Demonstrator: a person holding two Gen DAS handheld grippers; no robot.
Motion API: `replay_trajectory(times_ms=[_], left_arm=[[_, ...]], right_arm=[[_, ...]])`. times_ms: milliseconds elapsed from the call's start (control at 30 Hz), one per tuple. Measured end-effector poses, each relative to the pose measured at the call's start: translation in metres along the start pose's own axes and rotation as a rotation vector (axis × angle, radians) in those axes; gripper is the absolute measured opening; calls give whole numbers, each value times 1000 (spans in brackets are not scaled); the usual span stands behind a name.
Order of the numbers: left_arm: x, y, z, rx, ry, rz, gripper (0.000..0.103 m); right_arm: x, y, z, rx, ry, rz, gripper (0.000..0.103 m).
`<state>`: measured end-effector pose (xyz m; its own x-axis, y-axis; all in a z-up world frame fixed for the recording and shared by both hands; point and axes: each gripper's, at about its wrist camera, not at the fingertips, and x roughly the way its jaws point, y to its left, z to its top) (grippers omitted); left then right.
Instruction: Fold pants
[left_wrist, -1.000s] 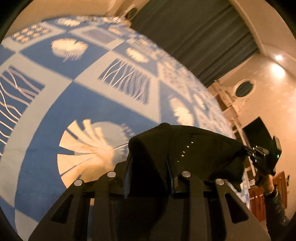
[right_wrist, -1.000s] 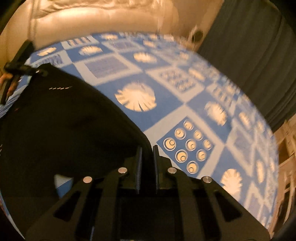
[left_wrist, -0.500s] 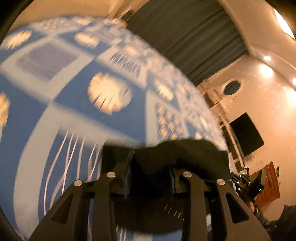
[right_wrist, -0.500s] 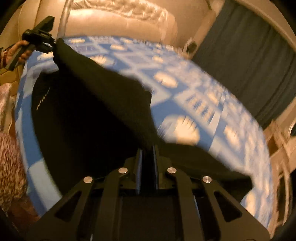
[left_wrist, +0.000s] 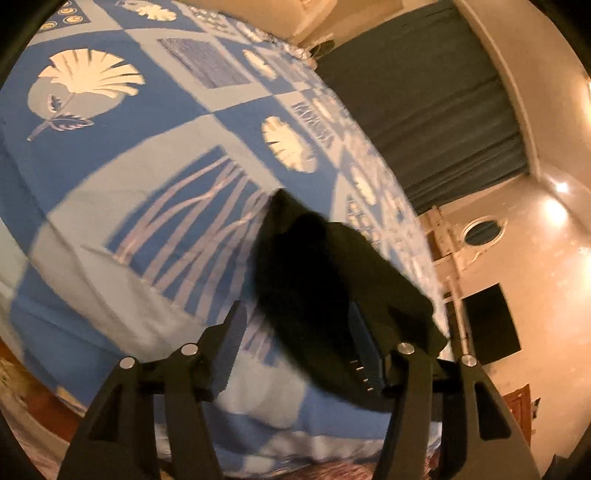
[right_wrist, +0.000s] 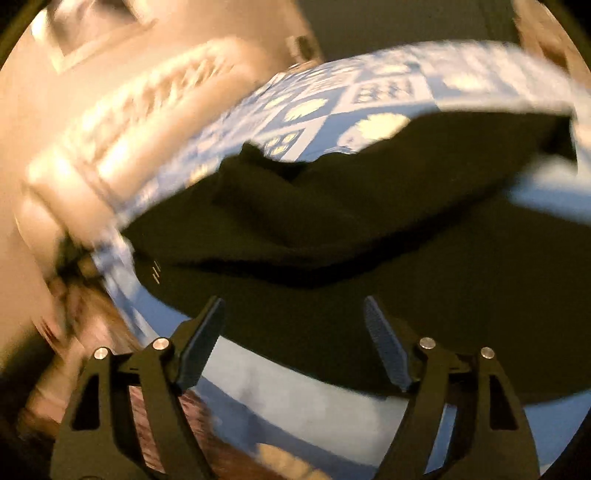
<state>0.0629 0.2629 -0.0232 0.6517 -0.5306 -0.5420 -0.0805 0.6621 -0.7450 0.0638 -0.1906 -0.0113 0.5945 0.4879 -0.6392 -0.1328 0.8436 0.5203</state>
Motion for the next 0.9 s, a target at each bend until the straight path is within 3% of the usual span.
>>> replay_trajectory(times_ms=[133, 267, 467, 700, 833, 900], left_arm=[[25, -18, 1, -49, -23, -27, 67], [41, -18, 5, -92, -54, -26, 67], [60, -10, 4, -166, -57, -19, 67], [63, -11, 1, -175, -43, -32, 67], [71, -11, 1, -186, -32, -37, 67], [74, -13, 2, -180, -25, -30, 67]], right_arm=[[-8, -28, -2, 224, -47, 95, 79], [-21, -57, 12, 405, -163, 131, 85], [-33, -111, 39, 611, -322, 51, 86], [-26, -175, 88, 725, -391, -89, 86], [-22, -218, 97, 842, -445, -71, 86], [-18, -229, 112, 833, -453, -46, 86]])
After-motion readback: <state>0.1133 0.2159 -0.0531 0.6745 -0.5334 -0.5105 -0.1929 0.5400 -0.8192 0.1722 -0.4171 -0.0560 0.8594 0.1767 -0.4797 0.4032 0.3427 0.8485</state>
